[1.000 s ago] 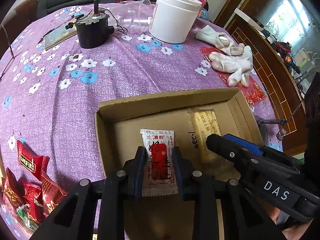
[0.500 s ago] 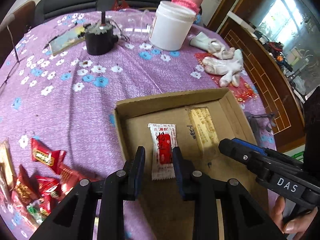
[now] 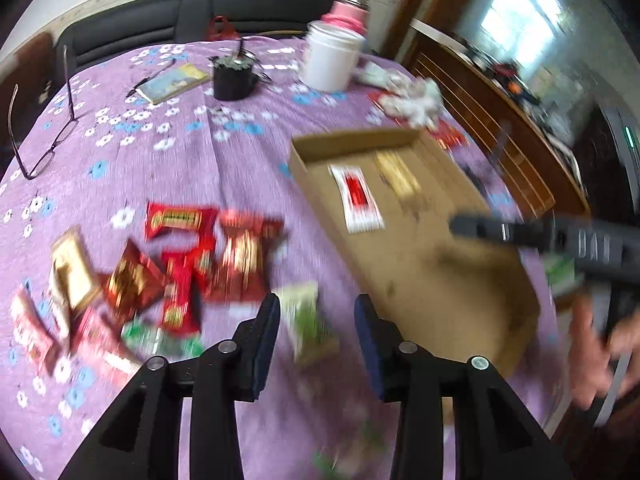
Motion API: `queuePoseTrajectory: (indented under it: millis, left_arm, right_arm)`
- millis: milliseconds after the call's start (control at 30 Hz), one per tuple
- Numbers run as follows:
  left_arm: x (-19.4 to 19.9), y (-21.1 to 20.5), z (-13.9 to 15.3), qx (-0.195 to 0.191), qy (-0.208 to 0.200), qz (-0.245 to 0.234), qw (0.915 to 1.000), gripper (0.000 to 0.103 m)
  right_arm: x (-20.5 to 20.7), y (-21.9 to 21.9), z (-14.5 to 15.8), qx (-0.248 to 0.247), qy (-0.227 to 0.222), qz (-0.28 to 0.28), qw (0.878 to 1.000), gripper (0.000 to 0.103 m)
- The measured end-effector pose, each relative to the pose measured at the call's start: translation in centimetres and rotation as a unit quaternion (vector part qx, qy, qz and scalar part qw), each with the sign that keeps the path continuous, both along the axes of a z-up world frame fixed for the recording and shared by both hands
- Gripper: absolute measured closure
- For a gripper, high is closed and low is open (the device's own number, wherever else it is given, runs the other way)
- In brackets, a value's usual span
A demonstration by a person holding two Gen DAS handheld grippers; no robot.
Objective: Organize snacks
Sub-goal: 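Grasp the clear green-edged candy with the left gripper while the right grasps the green pack, then carry both candies over the tray and release them inside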
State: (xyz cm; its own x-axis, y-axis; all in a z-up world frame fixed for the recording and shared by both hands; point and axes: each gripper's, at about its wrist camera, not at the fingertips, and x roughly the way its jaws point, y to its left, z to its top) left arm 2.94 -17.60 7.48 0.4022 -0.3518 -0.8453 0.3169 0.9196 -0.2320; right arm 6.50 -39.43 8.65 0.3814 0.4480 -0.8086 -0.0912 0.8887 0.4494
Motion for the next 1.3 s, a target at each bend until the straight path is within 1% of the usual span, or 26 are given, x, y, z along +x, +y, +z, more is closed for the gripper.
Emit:
queuePoseTrajectory:
  millis: [33,100,233,300,433,467,500,533,567,633,733,767,900,967,1100,1200,1300]
  left_arm:
    - [-1.0,0.0,0.0,0.004,-0.002,-0.013,0.9999,0.048]
    - [-3.4,-0.1,-0.4,0.013,-0.008,-0.055,0.9984,0.043]
    - [-6.6,-0.7,-1.6,0.024,-0.003,-0.116,0.993,0.043]
    - [-7.5,-1.4,-2.2,0.031,-0.002,-0.139,0.9898,0.043]
    - [-8.3,-2.7,-3.7,0.052,-0.005,-0.164,0.9851,0.043]
    - [-8.3,-2.9,-4.2,0.059,-0.007,-0.164,0.9847,0.043]
    - [-8.3,-3.2,-4.8,0.069,-0.005,-0.16,0.9847,0.046]
    - [-8.3,-3.3,-5.1,0.075,-0.003,-0.157,0.9847,0.054]
    - [-8.5,-3.2,-5.0,0.078,-0.019,-0.151,0.9854,0.062]
    - [-8.3,-2.6,-5.0,0.067,-0.019,-0.126,0.9896,0.061]
    - [-8.1,-0.8,-5.0,0.064,-0.023,-0.073,0.995,0.061]
    - [-8.1,0.1,-5.0,0.057,-0.019,-0.055,0.9967,0.061]
    - [-8.4,3.3,-5.0,0.034,-0.007,0.0,0.9994,0.061]
    - [-8.6,4.8,-5.0,0.029,-0.005,0.023,0.9993,0.061]
    - [-9.3,6.7,-5.0,0.03,-0.006,0.05,0.9983,0.061]
    - [-9.7,7.5,-5.1,0.03,-0.006,0.061,0.9977,0.061]
    - [-10.0,8.3,-5.1,0.03,-0.006,0.069,0.9972,0.061]
  right_arm:
    - [-0.4,0.3,0.2,-0.002,-0.003,0.003,1.0,0.069]
    - [-1.2,0.8,0.5,-0.002,-0.007,0.009,1.0,0.069]
    - [-2.5,1.9,1.0,-0.006,-0.011,0.021,1.0,0.069]
    - [-2.9,2.3,1.1,-0.008,-0.009,0.024,1.0,0.069]
    - [-3.8,2.9,0.9,-0.015,-0.005,0.026,1.0,0.069]
    - [-4.0,3.1,0.9,-0.015,-0.003,0.027,1.0,0.069]
    - [-4.0,3.2,0.8,-0.015,-0.002,0.028,0.999,0.069]
    - [-4.2,3.6,0.8,-0.016,-0.002,0.031,0.999,0.069]
    - [-4.3,3.8,0.9,-0.017,-0.003,0.035,0.999,0.069]
    - [-4.5,4.4,1.0,-0.018,-0.005,0.042,0.999,0.069]
    - [-4.4,5.7,0.9,-0.019,-0.004,0.053,0.998,0.069]
    - [-4.3,6.1,0.8,-0.021,-0.003,0.057,0.998,0.069]
    - [-3.9,8.6,-0.6,-0.035,0.011,0.079,0.996,0.069]
    - [-3.5,10.1,-1.6,-0.053,0.018,0.09,0.994,0.069]
    - [-2.6,12.2,-3.4,-0.086,0.029,0.1,0.991,0.069]
    - [-2.0,13.0,-4.6,-0.099,0.036,0.099,0.989,0.069]
    - [-1.5,13.9,-5.7,-0.122,0.041,0.104,0.986,0.069]
